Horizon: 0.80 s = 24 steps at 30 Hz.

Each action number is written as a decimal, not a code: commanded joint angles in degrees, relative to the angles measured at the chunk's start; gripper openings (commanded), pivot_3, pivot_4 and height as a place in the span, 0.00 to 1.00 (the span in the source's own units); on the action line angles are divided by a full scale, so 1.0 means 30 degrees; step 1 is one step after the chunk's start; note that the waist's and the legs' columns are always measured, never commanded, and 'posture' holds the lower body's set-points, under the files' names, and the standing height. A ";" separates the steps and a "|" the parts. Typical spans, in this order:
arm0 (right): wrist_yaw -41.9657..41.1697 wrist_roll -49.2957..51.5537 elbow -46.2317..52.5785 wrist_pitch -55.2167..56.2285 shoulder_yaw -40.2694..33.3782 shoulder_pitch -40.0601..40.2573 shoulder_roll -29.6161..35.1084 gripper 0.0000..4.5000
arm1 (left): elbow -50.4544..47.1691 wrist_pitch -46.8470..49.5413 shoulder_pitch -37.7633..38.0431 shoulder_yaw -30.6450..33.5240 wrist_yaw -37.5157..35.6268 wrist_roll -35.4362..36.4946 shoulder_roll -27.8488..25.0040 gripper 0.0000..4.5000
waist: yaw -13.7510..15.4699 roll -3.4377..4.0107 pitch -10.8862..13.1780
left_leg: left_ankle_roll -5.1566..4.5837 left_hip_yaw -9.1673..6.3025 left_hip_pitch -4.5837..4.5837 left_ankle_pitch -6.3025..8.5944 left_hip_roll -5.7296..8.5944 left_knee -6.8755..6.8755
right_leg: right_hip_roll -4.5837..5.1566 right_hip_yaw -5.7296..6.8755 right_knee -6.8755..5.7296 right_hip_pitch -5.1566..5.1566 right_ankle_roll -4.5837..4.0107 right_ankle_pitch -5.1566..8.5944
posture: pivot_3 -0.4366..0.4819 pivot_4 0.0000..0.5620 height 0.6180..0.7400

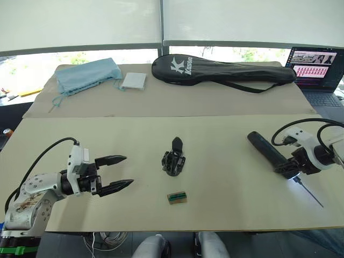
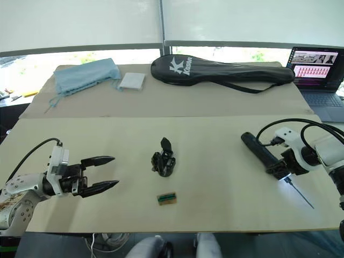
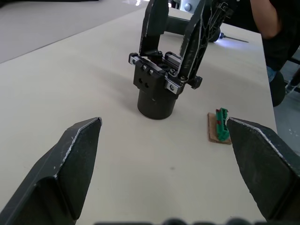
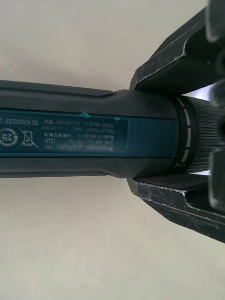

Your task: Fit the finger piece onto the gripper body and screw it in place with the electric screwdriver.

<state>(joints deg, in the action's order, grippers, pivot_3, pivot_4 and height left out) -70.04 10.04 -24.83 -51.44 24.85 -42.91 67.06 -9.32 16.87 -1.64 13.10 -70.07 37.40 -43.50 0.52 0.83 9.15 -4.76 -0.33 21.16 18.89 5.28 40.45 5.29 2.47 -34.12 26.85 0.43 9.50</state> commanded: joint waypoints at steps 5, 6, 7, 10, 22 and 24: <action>-0.1230 -0.0932 -0.0493 0.0749 -0.1109 -0.0687 0.0146 1.00 | -0.0248 0.0199 -0.0418 0.0162 0.0645 -0.0305 -0.0176 1.00 | -0.0007 0.0001 0.0000 | 0.0000 -0.0001 -0.0001 0.0000 -0.0002 0.0050 | -0.0013 0.0002 -0.0007 -0.0012 0.0009 -0.0006 | 0.48 0.27 1.00; -0.1409 -0.0956 -0.0548 0.0932 -0.1378 -0.0718 0.0350 1.00 | -0.0153 0.0120 -0.0352 0.0194 0.0825 -0.0601 -0.0291 1.00 | -0.0008 0.0001 0.0000 | 0.0000 -0.0002 -0.0001 0.0000 -0.0003 0.0058 | -0.0014 0.0003 -0.0009 -0.0014 0.0009 -0.0006 | 0.48 0.27 1.00; -0.1487 -0.0905 -0.0631 0.1200 -0.1771 -0.0749 0.0540 1.00 | 0.0024 -0.0093 -0.0257 0.0207 0.0898 -0.0973 -0.0414 1.00 | -0.0008 0.0001 0.0000 | 0.0000 -0.0001 0.0000 0.0000 -0.0002 0.0066 | -0.0014 0.0001 -0.0012 -0.0016 0.0009 -0.0007 | 0.48 0.27 1.00; -0.2766 0.0805 0.0124 0.3936 -0.4727 0.0071 0.1474 1.00 | 0.0782 -0.1410 0.0394 0.0723 0.1269 -0.2408 -0.0622 1.00 | 0.0034 0.0010 0.0003 | 0.0001 0.0003 0.0000 0.0000 -0.0001 0.0080 | -0.0014 0.0001 -0.0016 -0.0020 0.0011 -0.0007 | 0.48 0.27 1.00; -0.4840 0.6670 1.0964 1.3126 -1.4011 1.0575 -0.3002 1.00 | 0.3413 -0.4998 0.2109 0.1462 0.2164 -0.5526 -0.1235 1.00 | 0.0158 -0.0033 -0.0001 | 0.0145 -0.0061 -0.0204 0.0089 -0.0027 0.0098 | -0.0034 0.0024 -0.0020 -0.0261 0.0023 -0.0011 | 0.48 0.27 1.00; -0.4102 0.6643 1.2185 1.3761 -1.3644 1.1290 -0.4173 1.00 | 0.3491 -0.5387 0.1995 0.1362 0.2388 -0.5794 -0.1148 1.00 | 0.0158 -0.0032 -0.0001 | 0.0145 -0.0059 -0.0205 0.0089 -0.0025 0.0112 | -0.0035 0.0018 -0.0040 -0.0255 0.0024 -0.0017 | 0.48 0.27 1.00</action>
<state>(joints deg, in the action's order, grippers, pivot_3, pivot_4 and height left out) -84.07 28.40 7.91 -12.63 -14.48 -9.20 55.26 1.37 2.47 5.06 16.29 -63.65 20.31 -46.70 0.99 0.73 9.14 -4.32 -0.48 20.53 19.16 5.22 40.79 5.19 2.49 -34.26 26.09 0.50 9.44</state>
